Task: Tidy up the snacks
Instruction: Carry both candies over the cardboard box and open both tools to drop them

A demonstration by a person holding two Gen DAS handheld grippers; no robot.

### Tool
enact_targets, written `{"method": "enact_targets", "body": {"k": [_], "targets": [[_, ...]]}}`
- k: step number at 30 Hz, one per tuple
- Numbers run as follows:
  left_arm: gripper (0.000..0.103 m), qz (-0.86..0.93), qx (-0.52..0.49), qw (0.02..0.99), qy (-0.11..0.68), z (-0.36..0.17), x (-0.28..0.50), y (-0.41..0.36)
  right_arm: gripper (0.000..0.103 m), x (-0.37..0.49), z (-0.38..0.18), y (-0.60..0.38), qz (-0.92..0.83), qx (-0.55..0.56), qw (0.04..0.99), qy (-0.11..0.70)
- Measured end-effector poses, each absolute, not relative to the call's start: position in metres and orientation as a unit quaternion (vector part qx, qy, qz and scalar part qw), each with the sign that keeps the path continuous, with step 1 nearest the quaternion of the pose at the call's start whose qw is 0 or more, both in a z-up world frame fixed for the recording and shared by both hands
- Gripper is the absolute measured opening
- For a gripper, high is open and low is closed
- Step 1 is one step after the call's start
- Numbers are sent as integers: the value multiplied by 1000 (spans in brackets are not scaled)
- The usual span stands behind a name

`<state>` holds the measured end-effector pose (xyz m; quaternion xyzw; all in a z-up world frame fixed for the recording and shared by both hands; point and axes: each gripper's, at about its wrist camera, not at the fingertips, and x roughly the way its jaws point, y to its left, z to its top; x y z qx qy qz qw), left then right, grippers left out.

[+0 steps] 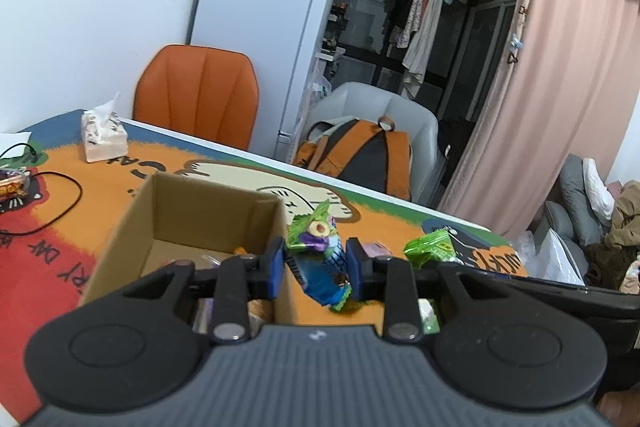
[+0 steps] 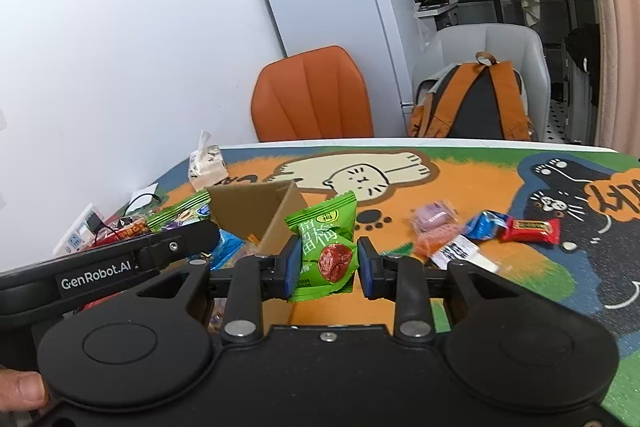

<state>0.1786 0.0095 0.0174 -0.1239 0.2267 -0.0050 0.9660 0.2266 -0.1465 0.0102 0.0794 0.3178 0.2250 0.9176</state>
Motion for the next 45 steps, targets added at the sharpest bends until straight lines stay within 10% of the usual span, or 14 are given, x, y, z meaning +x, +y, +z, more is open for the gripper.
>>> {"method": "enact_targets", "body": {"k": [18,37,41,45], "targets": [[32,37,-153,962,224,11,209,80,30,260,11,-93,252,77,912,314],[70,90,-159,952,245,14,210,140,31,304,-9,-31,292,99,886,346],[78,97,-158,953,238,15,205,143,53,309,-11,-26,291,110,884,349],[85,104,-170,952,231,13,202,140,54,302,-9,-38,301,108,884,342]]}}
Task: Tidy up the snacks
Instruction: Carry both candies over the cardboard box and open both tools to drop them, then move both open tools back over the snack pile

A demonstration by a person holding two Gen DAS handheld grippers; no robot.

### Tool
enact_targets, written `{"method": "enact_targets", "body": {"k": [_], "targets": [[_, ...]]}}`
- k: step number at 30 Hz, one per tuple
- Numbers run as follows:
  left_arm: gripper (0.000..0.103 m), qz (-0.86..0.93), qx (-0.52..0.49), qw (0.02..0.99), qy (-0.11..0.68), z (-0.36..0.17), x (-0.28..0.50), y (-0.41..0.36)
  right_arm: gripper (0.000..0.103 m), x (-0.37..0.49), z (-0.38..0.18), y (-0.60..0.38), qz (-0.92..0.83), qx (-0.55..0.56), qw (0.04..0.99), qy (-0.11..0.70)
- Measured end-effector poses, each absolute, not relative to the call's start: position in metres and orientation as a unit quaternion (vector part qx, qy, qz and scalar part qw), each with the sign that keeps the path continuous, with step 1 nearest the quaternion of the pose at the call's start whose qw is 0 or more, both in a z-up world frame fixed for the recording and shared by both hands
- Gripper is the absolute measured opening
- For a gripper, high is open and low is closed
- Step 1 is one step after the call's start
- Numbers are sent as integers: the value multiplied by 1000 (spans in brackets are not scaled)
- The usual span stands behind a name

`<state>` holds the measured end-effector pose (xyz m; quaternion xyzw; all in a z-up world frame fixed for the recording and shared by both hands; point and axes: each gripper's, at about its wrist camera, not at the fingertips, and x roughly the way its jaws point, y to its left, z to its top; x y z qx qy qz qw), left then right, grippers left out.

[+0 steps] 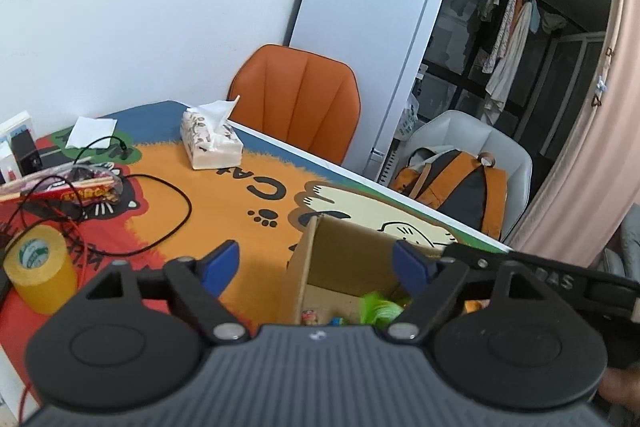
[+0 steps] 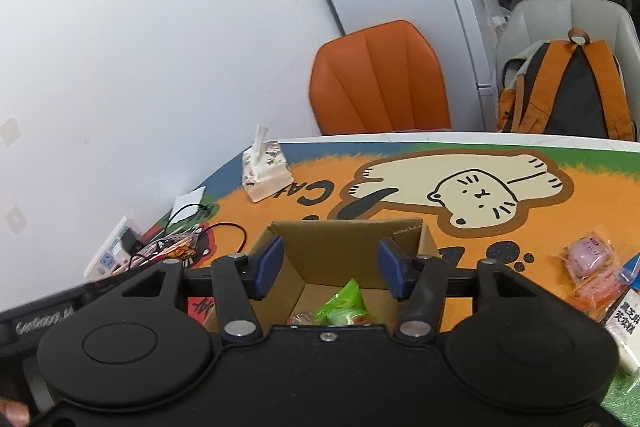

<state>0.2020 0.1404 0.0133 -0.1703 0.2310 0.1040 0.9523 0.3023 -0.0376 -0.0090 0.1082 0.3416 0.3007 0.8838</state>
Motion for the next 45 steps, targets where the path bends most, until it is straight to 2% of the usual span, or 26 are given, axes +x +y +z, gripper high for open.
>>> {"method": "enact_targets", "body": {"k": [8,12,16,19,29,45], "targets": [[90,124,-185,947,231,12,196,117,57,294,-2,-91,277,100,886,357],[91,122,-181,950,223,14,189,99,65,286,1,-117,270,92,890,356],[91,107,-182,951,227,14,178,81,65,276,2,-137,259,92,891,361],[91,101,-175,954,221,15,168,67,70,263,4,-151,260,83,897,349],[91,51,-151,962,221,18,155,20,70,240,-1,-199,243,86,905,338],[89,-32,-110,963,244,13,191,-48,70,248,-14,-260,191,97,915,342]]}}
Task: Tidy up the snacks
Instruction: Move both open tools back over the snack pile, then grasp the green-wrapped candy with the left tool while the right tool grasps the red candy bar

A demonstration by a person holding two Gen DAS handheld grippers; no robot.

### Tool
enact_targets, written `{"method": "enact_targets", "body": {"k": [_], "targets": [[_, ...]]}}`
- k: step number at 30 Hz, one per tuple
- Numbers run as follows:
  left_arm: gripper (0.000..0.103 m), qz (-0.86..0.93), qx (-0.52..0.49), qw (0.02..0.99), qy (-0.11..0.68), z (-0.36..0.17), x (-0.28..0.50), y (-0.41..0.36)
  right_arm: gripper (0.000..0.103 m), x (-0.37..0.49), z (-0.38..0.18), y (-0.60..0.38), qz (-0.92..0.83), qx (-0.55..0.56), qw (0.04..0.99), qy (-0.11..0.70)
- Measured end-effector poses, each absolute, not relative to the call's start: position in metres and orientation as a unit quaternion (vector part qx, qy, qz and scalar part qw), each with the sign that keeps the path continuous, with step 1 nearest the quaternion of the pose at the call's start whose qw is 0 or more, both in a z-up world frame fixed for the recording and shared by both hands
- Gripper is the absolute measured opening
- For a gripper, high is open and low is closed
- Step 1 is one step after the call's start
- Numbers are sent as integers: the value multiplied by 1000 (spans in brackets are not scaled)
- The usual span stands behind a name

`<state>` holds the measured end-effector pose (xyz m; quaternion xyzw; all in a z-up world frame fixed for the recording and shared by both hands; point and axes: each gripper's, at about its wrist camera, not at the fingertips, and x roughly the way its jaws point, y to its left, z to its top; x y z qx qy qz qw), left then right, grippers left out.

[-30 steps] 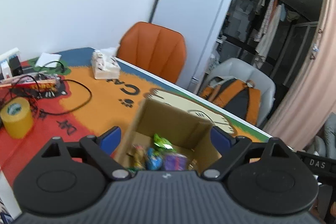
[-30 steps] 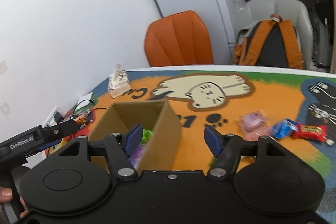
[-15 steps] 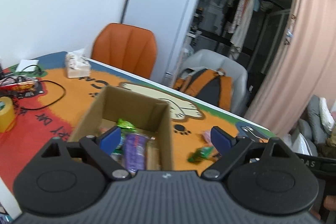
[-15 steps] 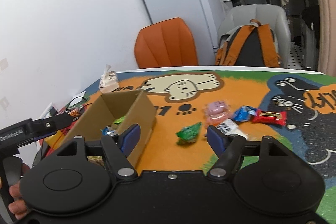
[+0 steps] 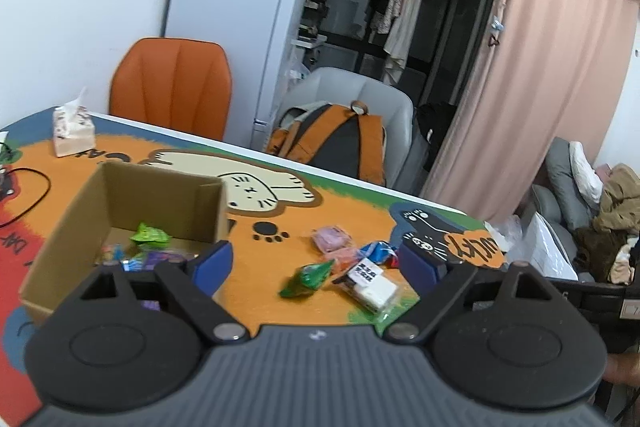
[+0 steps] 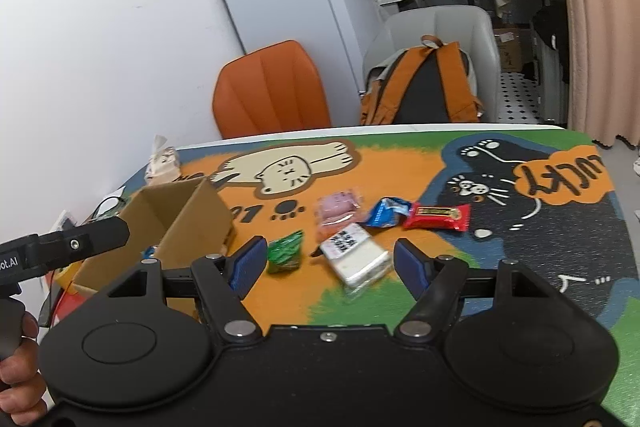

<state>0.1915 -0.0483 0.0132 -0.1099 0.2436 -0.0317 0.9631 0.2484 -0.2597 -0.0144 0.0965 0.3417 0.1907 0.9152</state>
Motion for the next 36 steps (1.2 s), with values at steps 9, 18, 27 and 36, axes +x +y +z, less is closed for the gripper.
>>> {"method": "enact_targets", "body": {"k": [9,18,27,36], "targets": [[72,-59,-103,959,258,3,217,-71,66,266,-23,-277,179,95,917,343],[62,-54,-94,954,280,-15,247,-86,61,292,-39,-286,173,100,913,355],[57,-38,-91,945,311,-39,280,-90,60,321,-56,-292,172,102,907,370],[57,-8,-83,940,330,-61,307,-91,57,345,-69,-290,172,96,902,383]]}}
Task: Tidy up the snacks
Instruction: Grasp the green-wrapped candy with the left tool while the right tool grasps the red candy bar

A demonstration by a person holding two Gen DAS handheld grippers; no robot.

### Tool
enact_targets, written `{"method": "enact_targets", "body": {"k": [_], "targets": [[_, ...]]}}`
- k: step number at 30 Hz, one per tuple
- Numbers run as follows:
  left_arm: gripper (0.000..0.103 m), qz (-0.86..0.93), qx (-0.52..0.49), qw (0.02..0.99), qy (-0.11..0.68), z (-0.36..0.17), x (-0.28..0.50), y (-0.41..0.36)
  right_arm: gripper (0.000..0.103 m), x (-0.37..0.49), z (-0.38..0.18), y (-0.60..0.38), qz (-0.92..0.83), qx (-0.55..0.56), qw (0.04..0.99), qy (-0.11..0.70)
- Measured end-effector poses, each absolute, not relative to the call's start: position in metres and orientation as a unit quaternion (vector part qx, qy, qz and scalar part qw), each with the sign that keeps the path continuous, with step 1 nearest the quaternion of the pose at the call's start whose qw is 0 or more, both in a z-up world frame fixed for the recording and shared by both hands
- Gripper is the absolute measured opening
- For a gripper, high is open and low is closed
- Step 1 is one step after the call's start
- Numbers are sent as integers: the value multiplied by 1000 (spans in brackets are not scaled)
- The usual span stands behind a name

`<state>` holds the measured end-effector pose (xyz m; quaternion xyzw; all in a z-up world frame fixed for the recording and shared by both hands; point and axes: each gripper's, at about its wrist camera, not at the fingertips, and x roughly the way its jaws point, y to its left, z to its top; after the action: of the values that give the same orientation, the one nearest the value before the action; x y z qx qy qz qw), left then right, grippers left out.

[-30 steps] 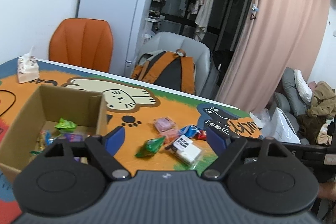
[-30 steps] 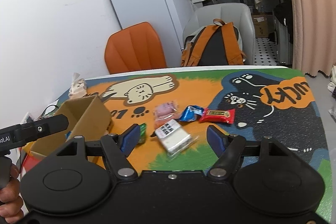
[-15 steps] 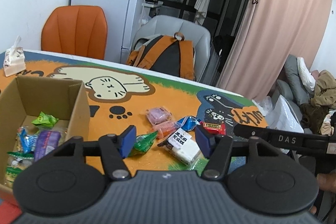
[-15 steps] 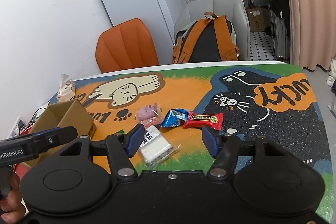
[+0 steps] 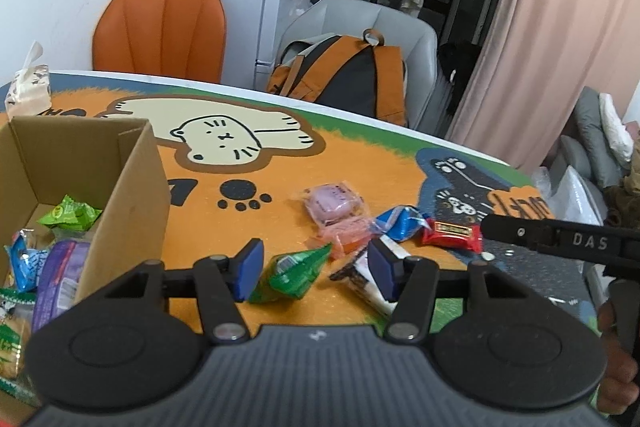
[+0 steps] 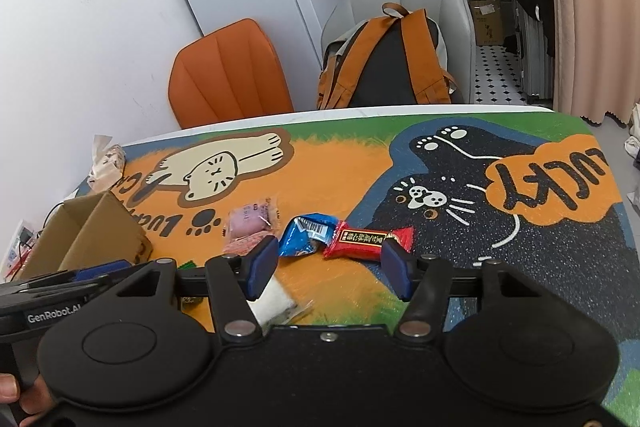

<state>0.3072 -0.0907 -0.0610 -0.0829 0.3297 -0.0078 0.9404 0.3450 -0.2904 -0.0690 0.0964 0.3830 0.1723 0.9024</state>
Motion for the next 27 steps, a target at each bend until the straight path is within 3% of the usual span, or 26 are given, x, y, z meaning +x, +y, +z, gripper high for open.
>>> {"method": "enact_targets", "body": {"k": [6,9,11,14,27], "targets": [[56,10,-78,937,341,-78,322,-93,57,360,-77,-287,175,92,900,388],[47,16,-86,932,351,-86,329,-92,57,368,-81,-284,178,87,899,391],[32,18,-91,930,357,-91,331,-90,57,373,-83,-282,177,82,899,393],[26,17,-104,929,355,-94,331,-86,57,380,-86,-279,179,74,900,391],[22,8,-116,929,353,-87,320,-80,56,387,-115,-274,164,46,888,428]]}}
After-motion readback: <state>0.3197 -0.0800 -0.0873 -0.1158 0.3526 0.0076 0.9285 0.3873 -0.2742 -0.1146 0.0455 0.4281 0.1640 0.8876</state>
